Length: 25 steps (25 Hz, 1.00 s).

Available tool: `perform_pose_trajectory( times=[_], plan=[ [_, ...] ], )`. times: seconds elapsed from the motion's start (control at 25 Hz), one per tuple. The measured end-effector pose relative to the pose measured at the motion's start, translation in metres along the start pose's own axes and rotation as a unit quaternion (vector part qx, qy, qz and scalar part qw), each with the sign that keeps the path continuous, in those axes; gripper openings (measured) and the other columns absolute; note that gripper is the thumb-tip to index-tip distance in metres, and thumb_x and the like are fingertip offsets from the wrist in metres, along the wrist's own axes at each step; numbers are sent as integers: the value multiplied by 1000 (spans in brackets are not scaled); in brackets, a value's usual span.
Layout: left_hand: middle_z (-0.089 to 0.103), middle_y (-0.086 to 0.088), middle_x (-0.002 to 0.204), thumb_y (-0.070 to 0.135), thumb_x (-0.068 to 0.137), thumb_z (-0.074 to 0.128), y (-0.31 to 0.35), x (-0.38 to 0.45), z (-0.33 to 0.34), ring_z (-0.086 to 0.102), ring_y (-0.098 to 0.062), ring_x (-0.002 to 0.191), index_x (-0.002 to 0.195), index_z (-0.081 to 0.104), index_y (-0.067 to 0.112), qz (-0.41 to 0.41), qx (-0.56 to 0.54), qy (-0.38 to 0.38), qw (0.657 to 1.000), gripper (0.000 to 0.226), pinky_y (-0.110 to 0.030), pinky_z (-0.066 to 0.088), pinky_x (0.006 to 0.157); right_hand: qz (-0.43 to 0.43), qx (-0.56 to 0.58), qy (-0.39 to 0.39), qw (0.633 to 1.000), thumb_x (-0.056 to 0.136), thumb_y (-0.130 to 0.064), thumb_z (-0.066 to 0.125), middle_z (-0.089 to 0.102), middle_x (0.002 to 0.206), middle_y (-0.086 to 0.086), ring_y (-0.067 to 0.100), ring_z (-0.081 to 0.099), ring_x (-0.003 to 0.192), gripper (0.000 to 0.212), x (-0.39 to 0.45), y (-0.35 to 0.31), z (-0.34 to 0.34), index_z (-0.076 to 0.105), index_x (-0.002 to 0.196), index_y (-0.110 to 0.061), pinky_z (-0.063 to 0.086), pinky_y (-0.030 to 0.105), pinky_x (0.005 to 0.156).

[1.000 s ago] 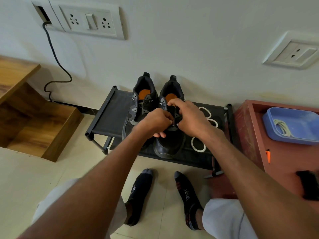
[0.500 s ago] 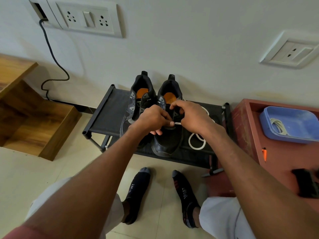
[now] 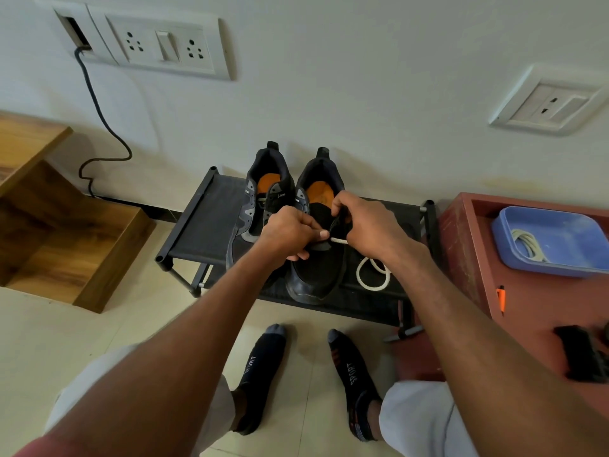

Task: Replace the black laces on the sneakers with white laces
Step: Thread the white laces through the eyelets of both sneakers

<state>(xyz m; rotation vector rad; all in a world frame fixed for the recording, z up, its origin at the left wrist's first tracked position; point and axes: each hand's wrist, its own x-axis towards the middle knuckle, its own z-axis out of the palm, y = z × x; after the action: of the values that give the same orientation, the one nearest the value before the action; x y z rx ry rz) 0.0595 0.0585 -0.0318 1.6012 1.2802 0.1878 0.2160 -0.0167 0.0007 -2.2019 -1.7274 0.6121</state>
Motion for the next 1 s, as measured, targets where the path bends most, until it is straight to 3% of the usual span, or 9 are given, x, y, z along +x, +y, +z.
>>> perform_pose_trajectory(
  times=[0.12,0.2,0.28,0.48,0.76,0.88,1.0],
  plan=[
    [75,-1,83,32,93,76,-4,-1,3,63,-9,53,90,77,23,9,1,21,1000,10,-24,52,54,-4,-2,-27,1000,90,6,63,63,102,1,18,59,77,52,2,1,-3,57,121,-35,43,31,60],
    [75,-1,83,32,94,75,-5,-1,4,63,-9,55,90,77,24,13,-6,23,1000,10,-26,53,57,-24,-28,-57,998,90,5,63,62,119,1,22,63,95,60,4,0,-2,60,131,-38,45,32,69],
    [75,0,83,32,94,75,-5,-1,5,63,-10,56,88,77,25,13,-13,32,999,10,-26,54,58,-31,-34,-54,997,91,4,63,62,124,2,25,61,106,55,5,-1,-1,65,128,-37,46,34,76],
    [77,2,79,32,93,77,-3,-6,11,70,-10,58,85,77,25,1,-40,99,994,11,-29,61,60,-7,-18,-49,999,91,6,61,63,114,-2,21,60,98,46,5,2,-3,66,117,-32,46,34,74],
    [78,-8,85,19,94,77,11,-23,-15,73,-19,63,89,78,13,-15,-195,180,964,8,-38,66,67,-2,3,-31,1000,90,7,60,66,114,-2,23,62,99,42,4,3,-7,69,109,-30,54,39,81],
    [78,-12,93,17,95,76,24,-32,-46,69,-19,63,92,78,9,6,-265,221,939,8,-36,66,70,1,11,-26,1000,88,9,56,67,116,0,21,61,93,43,6,6,-5,71,102,-29,48,33,73],
    [77,-12,83,18,96,74,33,-43,-72,66,-17,59,94,78,6,62,-308,233,920,13,-35,66,72,10,23,-3,1000,87,8,54,69,111,0,10,56,75,41,8,4,-5,74,98,-26,39,23,60]
  ],
)
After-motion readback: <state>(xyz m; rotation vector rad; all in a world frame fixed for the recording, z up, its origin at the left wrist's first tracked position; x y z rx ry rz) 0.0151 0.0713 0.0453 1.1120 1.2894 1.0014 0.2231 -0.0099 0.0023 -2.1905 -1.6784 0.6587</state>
